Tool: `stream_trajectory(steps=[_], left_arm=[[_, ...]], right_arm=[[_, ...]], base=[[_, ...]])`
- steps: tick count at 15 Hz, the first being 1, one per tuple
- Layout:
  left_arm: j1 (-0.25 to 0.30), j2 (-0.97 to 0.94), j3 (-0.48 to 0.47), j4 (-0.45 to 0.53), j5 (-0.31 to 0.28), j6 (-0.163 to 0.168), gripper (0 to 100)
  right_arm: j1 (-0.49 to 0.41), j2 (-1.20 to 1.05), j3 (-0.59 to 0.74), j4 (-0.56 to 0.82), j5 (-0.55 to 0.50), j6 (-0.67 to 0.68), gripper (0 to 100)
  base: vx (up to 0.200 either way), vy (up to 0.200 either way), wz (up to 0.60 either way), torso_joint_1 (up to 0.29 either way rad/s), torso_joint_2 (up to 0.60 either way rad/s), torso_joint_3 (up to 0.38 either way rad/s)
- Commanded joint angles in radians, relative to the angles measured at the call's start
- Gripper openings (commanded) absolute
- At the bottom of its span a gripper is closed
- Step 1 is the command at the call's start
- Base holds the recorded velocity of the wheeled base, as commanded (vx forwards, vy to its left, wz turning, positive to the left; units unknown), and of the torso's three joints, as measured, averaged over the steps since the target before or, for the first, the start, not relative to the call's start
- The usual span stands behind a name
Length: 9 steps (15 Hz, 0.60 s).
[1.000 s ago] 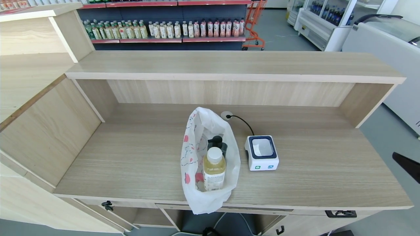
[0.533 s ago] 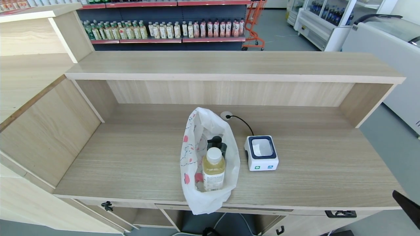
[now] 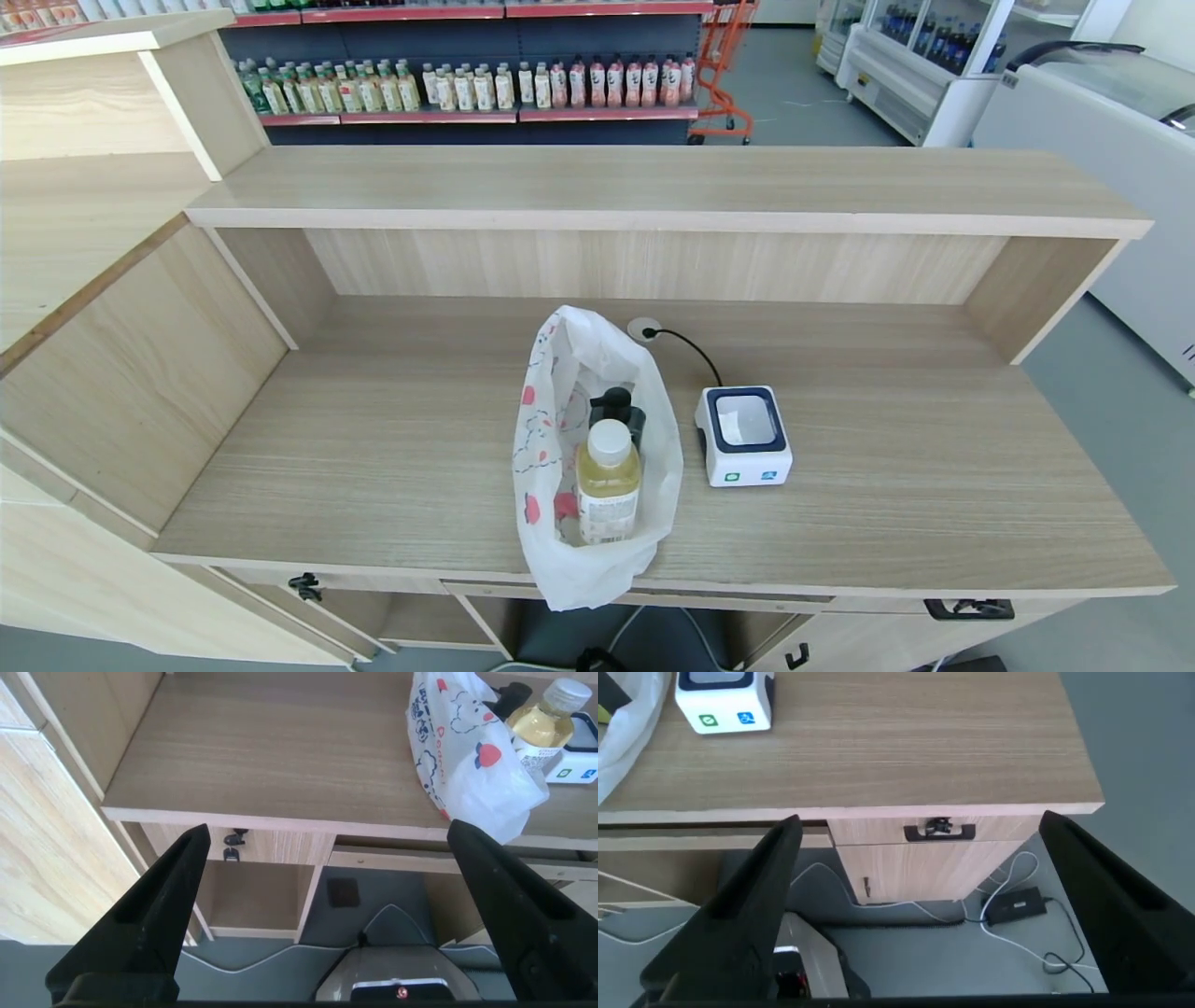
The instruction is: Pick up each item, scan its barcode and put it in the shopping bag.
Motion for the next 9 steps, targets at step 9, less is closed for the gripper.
stream_trajectory(steps=[9], left_arm=[[0.000, 0.000, 0.000, 0.000, -0.001, 0.000, 100]], right_arm=[[0.084, -0.197, 0.001, 0.074, -0.010, 0.071, 100]], base=[[0.000, 0.000, 0.00, 0.000, 0.00, 0.000]])
